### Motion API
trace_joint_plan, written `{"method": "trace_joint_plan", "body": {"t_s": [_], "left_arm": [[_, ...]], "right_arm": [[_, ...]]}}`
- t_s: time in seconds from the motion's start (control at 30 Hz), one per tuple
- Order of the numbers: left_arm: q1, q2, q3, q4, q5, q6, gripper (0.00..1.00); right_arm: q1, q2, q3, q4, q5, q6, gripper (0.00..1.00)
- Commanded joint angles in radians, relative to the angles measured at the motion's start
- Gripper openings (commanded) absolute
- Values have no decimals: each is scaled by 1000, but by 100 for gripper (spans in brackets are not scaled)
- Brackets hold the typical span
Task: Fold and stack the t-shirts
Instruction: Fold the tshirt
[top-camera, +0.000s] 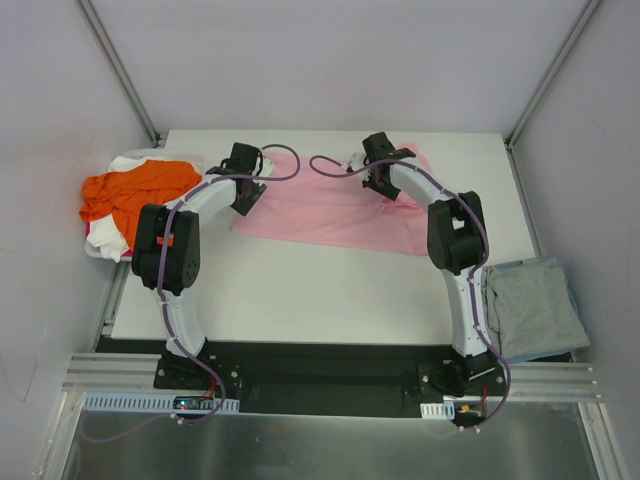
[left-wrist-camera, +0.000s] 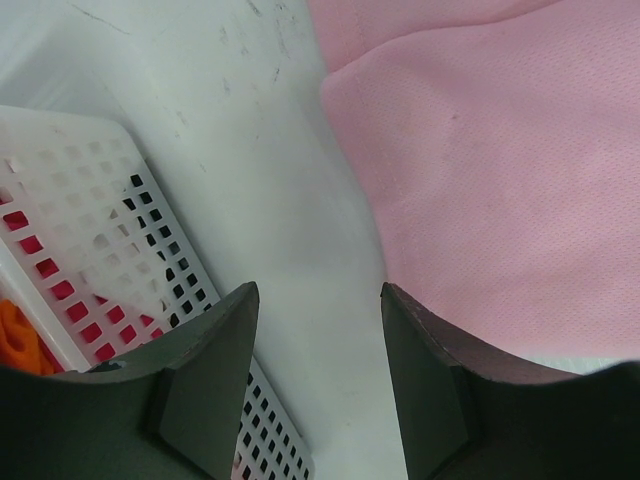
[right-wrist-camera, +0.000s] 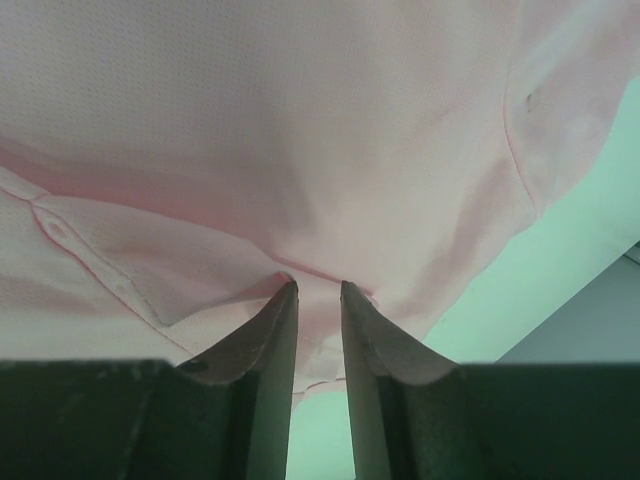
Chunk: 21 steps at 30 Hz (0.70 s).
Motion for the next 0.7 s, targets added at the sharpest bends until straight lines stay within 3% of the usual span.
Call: {"method": "trace_joint_plan", "body": {"t_s": [0.0,0.47,0.67], "left_arm": [[3,-51,3,0,5,-20,52],[3,-48,7,0,-3,-21,52],[3,-54,3,0,-12,-15,52]], "right_arm": [[-3,-11,53,-16,19,-20,27],[7,32,113,59,76,-34,27],[7,-112,-37,76,49,10,26]]}}
